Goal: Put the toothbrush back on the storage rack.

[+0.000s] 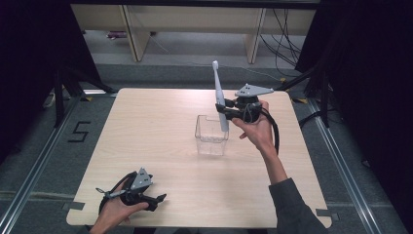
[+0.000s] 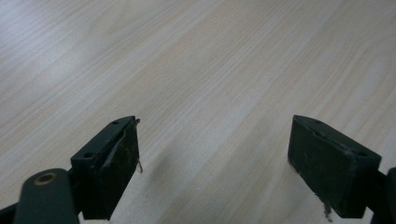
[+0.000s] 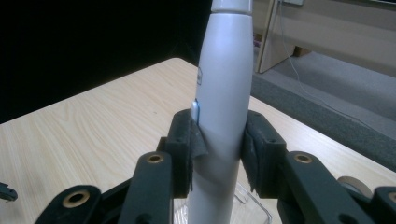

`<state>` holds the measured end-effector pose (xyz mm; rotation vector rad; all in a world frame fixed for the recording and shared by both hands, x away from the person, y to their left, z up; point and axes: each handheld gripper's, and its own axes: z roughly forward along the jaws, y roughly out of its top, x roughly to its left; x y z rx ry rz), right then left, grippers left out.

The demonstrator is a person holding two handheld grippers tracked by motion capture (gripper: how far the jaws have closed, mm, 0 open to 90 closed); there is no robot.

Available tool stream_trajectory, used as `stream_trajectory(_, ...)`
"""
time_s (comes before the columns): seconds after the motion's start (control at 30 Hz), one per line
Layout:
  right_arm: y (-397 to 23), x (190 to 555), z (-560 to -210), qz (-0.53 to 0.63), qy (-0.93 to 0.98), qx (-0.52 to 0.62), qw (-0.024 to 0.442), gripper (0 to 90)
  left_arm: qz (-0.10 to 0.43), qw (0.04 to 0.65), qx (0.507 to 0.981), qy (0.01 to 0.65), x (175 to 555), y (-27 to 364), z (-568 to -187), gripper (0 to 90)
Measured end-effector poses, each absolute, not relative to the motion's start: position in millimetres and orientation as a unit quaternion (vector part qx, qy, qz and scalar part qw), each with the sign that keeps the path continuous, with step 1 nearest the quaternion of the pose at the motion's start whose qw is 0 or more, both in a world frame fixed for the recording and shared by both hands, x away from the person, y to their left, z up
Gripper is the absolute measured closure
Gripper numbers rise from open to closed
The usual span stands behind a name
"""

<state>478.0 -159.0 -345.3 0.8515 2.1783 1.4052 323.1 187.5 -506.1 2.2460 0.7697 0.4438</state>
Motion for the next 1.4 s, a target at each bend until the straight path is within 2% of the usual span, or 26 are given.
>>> stream_trajectory(0.23, -149, 483, -353, 0.500, 0.785, 0.312, 0.189, 66.6, 0.175, 0.352, 0.870, 0.297, 323, 188, -506, 16.1)
stream_trajectory(1.3, -135, 498, -387, 0.466, 0.806, 0.316, 0.182, 66.6, 0.174, 0.357, 0.869, 0.295, 323, 188, -505, 16.0)
stream_trajectory(1.4, -135, 496, -390, 0.456, 0.812, 0.323, 0.170, 66.6, 0.172, 0.355, 0.870, 0.297, 323, 188, -505, 16.0)
